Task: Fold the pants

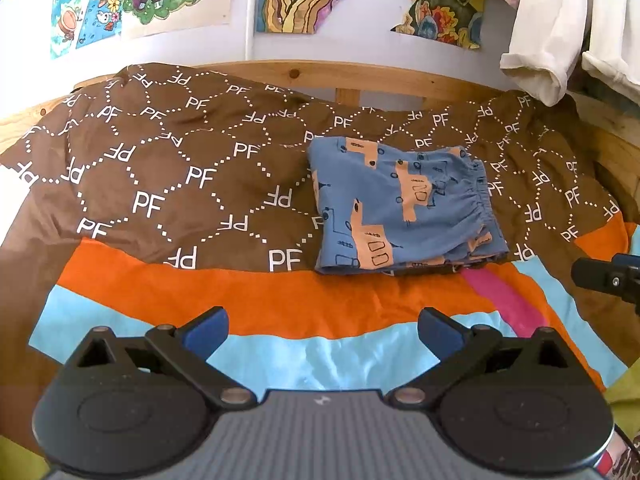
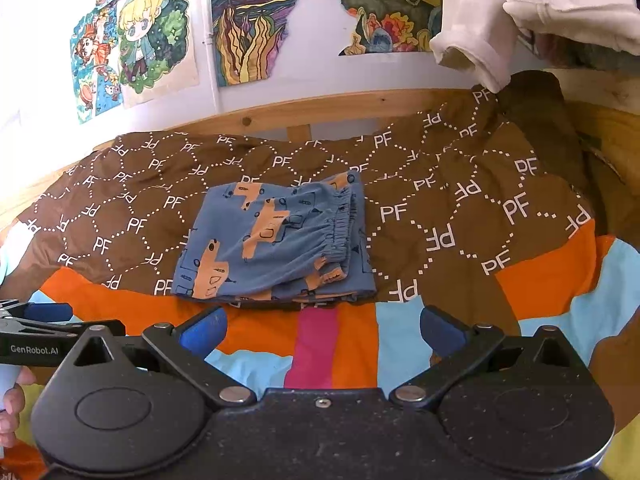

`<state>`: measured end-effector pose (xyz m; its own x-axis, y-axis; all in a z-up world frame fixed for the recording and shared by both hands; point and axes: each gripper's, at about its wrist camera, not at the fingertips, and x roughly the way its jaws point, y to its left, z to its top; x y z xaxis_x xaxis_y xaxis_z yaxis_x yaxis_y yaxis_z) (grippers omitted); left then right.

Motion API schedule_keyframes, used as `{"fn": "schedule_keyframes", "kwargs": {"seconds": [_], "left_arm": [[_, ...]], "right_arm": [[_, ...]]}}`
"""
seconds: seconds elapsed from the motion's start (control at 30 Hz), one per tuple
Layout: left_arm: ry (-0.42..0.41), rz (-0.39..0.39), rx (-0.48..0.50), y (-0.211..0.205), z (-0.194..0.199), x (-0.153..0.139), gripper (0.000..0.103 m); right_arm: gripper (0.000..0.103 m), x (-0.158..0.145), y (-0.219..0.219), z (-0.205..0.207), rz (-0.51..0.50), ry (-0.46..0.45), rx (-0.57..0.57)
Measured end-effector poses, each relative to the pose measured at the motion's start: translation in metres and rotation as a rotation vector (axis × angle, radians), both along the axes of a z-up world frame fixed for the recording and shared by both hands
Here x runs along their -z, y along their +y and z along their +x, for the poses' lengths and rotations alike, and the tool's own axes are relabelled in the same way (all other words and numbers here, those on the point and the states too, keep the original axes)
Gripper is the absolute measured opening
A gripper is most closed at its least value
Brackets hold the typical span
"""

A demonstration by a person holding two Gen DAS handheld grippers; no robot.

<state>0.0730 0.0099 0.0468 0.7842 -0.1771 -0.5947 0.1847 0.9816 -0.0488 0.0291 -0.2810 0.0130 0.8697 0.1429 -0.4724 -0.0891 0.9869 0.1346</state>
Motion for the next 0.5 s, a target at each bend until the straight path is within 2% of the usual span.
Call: {"fn": "schedule_keyframes", "kwargs": {"seconds": [0.17, 0.5], "left_arm": [[0.047, 0.027, 0.01, -0.0037, 0.0023, -0.0012, 0.103], [0.056, 0.027, 0.014, -0.0049, -0.0004, 0.0021, 0.103]], "right_arm": [[0.102, 0.0, 0.0004, -0.0003, -0.001, -0.001, -0.009], [0.102, 0.0012, 0.0015, -0.0002, 0.0, 0.007, -0.024]]}}
